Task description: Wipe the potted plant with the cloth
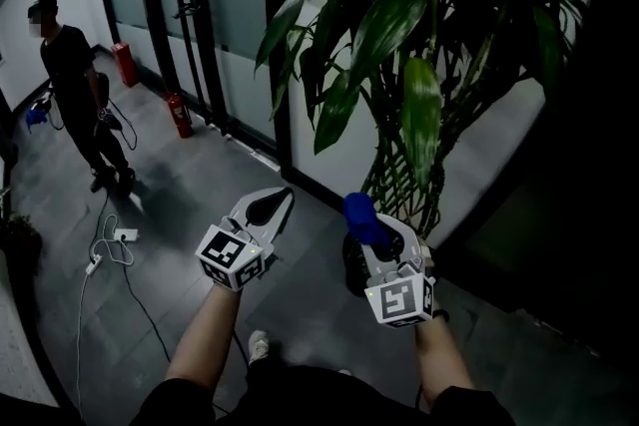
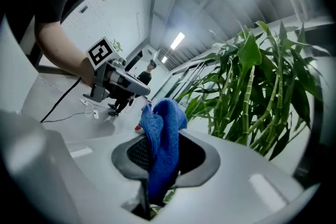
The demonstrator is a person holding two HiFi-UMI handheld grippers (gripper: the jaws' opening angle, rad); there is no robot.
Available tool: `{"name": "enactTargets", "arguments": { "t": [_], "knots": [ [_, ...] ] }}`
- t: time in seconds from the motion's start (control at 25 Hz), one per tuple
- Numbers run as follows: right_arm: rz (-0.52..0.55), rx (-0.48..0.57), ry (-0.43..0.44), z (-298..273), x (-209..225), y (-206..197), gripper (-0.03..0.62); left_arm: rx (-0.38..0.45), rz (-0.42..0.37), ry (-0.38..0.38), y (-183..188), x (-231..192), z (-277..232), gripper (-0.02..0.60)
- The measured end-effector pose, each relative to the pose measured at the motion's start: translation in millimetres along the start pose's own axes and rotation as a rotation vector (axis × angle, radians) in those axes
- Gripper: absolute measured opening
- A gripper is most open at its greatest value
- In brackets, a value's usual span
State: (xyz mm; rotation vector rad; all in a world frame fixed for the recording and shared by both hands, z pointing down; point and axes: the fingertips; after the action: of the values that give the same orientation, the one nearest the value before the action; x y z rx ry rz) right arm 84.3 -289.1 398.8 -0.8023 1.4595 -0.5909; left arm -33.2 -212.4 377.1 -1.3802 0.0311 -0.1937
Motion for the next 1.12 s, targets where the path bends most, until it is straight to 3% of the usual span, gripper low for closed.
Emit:
{"name": "enactTargets", "arguments": {
  "t": [0.16, 0.32, 0.56, 0.68, 0.84, 1.12],
  "knots": [
    [-0.022, -0.105, -0.142, -23.7, 8.1, -4.0, 0.087, 0.035, 0.012, -0.155, -3.4, -30.3, -23.4, 0.006],
    [-0.068, -0.141, -0.275, -49.7, 21.2, -1.2, 0.087, 0.082, 0.024, -0.284, -0.7, -57.1, -51.3, 0.006],
    [-0.055, -0.182, -0.54, -58.1, 60.2, 10.6, 0.087, 0.124, 0.043, -0.527, 2.1, -58.6, -100.7, 0.006],
    [-0.016, -0.185, -0.625, -59.0, 76.0, 34.7, 0.087, 0.129, 0.035, -0.632, 8.1, -51.1, -115.2, 0.006],
    [0.031, -0.188, -0.681, -58.8, 98.2, 64.7, 0.087, 0.169, 0.003, -0.696, 24.8, -41.6, -135.6, 0.006],
    [0.156, -0.195, -0.683, -71.4, 129.6, 102.4, 0.087, 0.187, 0.01, -0.663, 51.4, -37.7, -157.0, 0.006]
  ]
}}
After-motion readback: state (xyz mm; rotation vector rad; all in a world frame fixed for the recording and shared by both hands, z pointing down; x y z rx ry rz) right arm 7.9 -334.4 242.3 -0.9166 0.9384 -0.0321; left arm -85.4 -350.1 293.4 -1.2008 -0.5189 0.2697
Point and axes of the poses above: the fingertips, and each gripper's own axes: z backward along the fingers, x to its right, y out of its top, and after that the axes turned 3 degrees about x, right-handed
